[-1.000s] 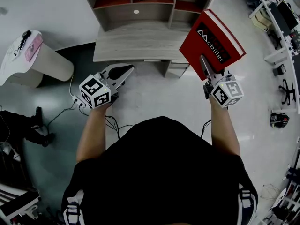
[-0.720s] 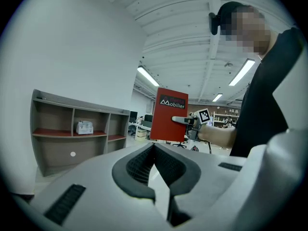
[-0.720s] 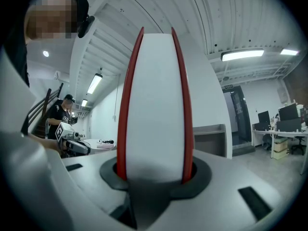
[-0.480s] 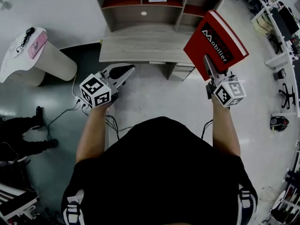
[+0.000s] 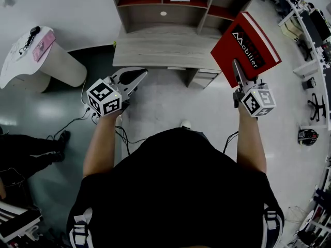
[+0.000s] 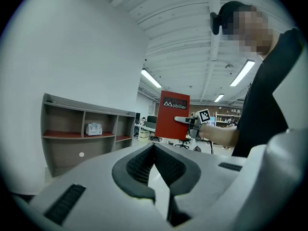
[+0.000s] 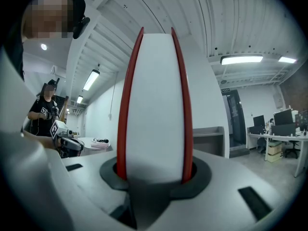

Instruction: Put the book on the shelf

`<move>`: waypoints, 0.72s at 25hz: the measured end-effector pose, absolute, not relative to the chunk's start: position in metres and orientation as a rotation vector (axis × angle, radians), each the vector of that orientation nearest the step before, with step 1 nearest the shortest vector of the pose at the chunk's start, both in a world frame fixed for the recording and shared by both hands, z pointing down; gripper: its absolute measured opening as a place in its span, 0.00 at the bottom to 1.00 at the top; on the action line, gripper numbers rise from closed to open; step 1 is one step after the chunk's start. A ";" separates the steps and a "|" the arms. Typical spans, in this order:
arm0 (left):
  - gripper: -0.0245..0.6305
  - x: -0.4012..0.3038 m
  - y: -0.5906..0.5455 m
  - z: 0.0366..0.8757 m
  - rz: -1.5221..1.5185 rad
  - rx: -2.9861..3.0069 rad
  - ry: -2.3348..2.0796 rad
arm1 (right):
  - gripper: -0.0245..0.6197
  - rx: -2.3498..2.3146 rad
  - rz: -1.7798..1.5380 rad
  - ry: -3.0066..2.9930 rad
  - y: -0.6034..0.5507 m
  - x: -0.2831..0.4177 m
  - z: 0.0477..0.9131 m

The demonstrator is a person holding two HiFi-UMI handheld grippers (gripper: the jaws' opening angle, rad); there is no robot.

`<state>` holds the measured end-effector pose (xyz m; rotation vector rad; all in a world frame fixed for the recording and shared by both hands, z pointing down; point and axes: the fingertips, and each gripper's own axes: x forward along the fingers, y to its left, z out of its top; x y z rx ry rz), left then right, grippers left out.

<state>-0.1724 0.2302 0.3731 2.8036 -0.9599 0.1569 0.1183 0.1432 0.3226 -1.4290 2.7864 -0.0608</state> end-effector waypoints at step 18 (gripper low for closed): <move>0.07 -0.150 0.191 0.388 0.189 2.813 -0.975 | 0.30 -1.423 -0.106 2.774 0.102 0.137 0.357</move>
